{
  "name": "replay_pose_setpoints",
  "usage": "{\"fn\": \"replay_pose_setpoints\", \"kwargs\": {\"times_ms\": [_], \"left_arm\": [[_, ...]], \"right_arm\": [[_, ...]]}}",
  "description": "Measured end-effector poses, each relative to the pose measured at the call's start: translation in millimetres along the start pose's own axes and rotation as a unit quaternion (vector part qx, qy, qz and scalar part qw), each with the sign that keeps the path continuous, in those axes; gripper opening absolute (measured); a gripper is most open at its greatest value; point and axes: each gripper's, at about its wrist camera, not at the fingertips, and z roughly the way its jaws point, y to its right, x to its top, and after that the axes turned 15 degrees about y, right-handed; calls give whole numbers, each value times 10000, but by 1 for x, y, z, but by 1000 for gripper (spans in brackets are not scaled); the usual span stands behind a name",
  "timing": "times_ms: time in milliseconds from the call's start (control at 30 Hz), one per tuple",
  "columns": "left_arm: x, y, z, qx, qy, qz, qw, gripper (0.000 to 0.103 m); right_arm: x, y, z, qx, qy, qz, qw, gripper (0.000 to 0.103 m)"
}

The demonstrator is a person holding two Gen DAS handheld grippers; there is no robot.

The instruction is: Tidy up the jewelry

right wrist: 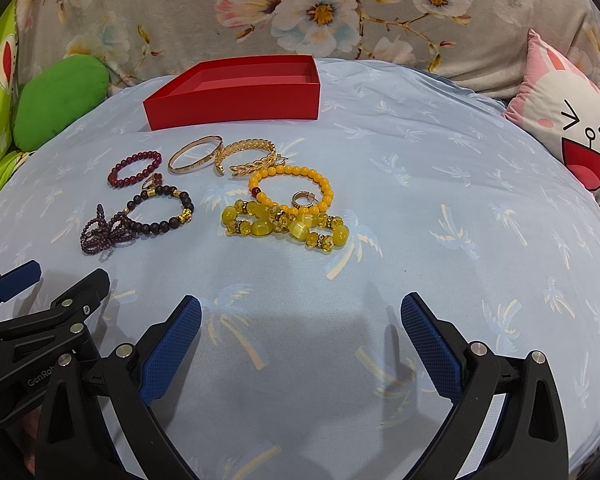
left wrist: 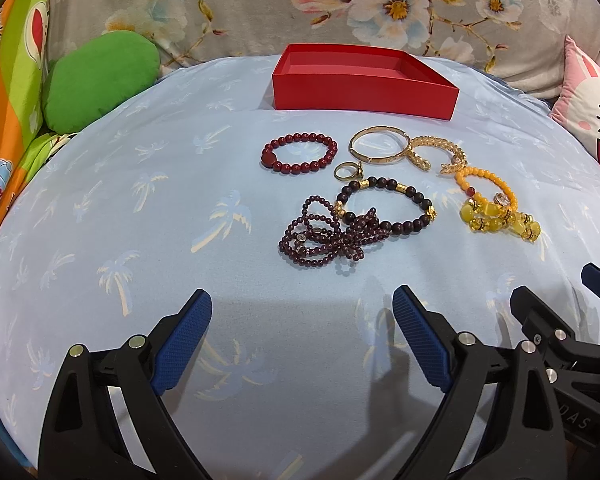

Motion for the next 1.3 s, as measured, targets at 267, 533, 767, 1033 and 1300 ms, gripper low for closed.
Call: {"fn": "replay_pose_setpoints", "kwargs": {"times_ms": [267,533,767,1033,1300], "left_arm": [[0,0,0,1,2,1,10000,87],[0,0,0,-1,-1,0,10000,87],[0,0,0,-53,16,-25,10000,88],[5,-17,-3,6,92,-166,9998,90],[18,-38,10,-11,-110,-581,9983,90]], "right_arm": [[0,0,-1,-1,5,1,10000,97],[1,1,-1,-5,8,-2,10000,97],[2,2,-3,9,26,25,10000,97],[1,26,7,98,-360,564,9977,97],[11,40,13,-21,-350,613,9975,97]]}}
